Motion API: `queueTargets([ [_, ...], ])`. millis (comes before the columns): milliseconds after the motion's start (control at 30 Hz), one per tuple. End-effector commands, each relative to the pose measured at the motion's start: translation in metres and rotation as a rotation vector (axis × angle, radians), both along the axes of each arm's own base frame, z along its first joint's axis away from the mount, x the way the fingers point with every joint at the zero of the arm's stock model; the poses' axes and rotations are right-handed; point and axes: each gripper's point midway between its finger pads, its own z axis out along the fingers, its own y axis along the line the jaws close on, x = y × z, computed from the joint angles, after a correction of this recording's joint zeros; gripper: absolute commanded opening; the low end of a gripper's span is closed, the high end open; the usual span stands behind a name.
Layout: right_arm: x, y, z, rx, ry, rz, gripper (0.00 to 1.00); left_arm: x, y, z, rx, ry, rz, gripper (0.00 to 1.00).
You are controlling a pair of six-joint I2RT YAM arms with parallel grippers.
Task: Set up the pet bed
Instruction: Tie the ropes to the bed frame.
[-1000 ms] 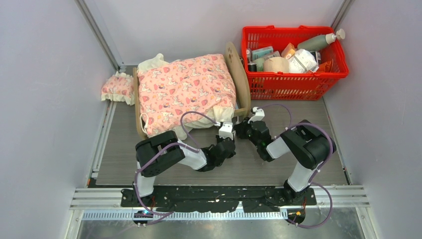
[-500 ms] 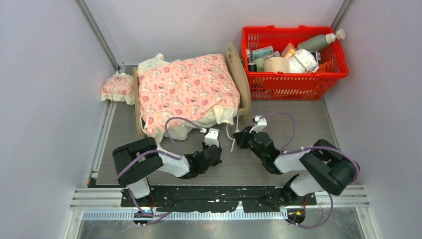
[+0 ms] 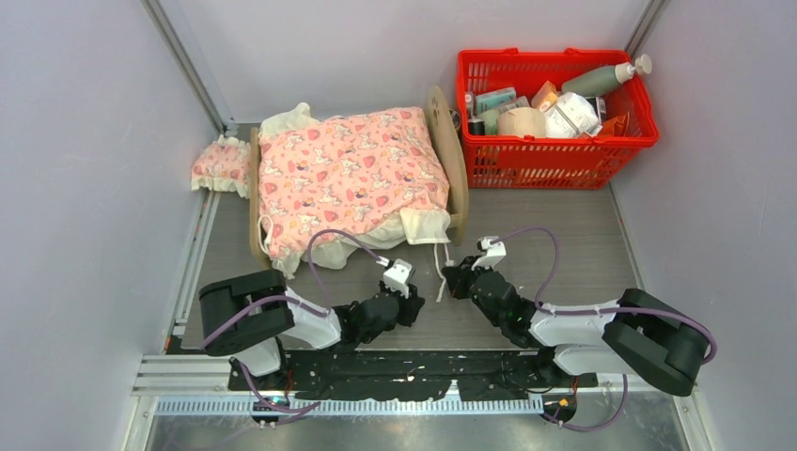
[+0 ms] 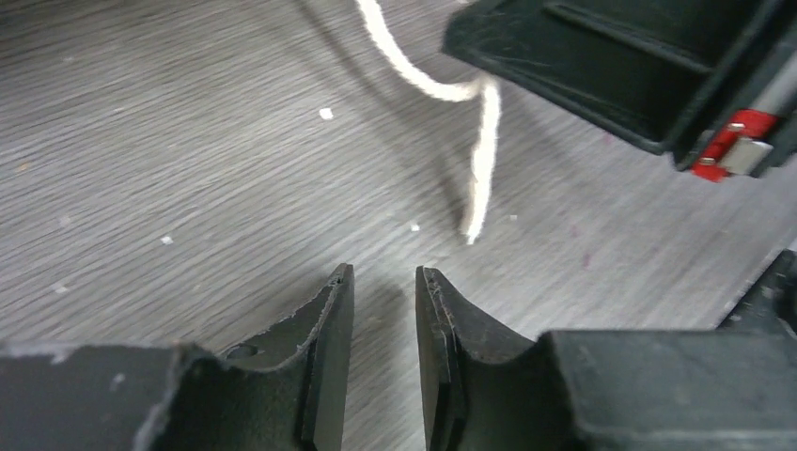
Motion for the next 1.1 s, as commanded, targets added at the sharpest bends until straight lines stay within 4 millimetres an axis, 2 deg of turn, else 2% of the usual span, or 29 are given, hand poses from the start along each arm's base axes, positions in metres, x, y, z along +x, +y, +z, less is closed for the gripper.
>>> queueTargets([
  [0,-0.003,0.000,0.007,0.019,-0.003,-0.012,0.05,-0.008,-0.028,0.031,-0.142,-0.043,-0.111,0.34],
  [67,-0.014,0.011,0.009,0.011,-0.005,0.023,0.05,-0.014,-0.023,0.034,-0.173,-0.021,-0.119,0.34],
  [233,-0.042,0.032,0.010,0.008,0.003,0.049,0.05,-0.023,0.014,0.032,-0.168,0.014,-0.056,0.34],
  [367,-0.068,0.055,0.015,0.003,0.007,0.061,0.05,-0.039,0.040,0.031,-0.148,0.038,-0.063,0.35],
  [467,-0.078,0.067,0.020,0.004,-0.005,0.058,0.05,-0.050,0.045,0.034,-0.115,0.019,-0.128,0.37],
  [600,-0.074,0.069,0.028,0.027,-0.034,0.042,0.05,-0.058,0.043,0.039,-0.084,-0.031,-0.222,0.45],
  [700,-0.073,0.072,0.032,0.025,-0.040,0.046,0.05,-0.065,0.033,0.038,-0.072,-0.029,-0.284,0.50],
  [933,-0.073,0.078,0.034,0.068,-0.028,0.054,0.05,-0.074,0.002,0.021,-0.094,0.041,-0.347,0.51],
  [1067,-0.074,0.075,0.030,0.063,-0.017,0.051,0.06,-0.073,-0.007,0.013,-0.134,0.057,-0.341,0.52],
])
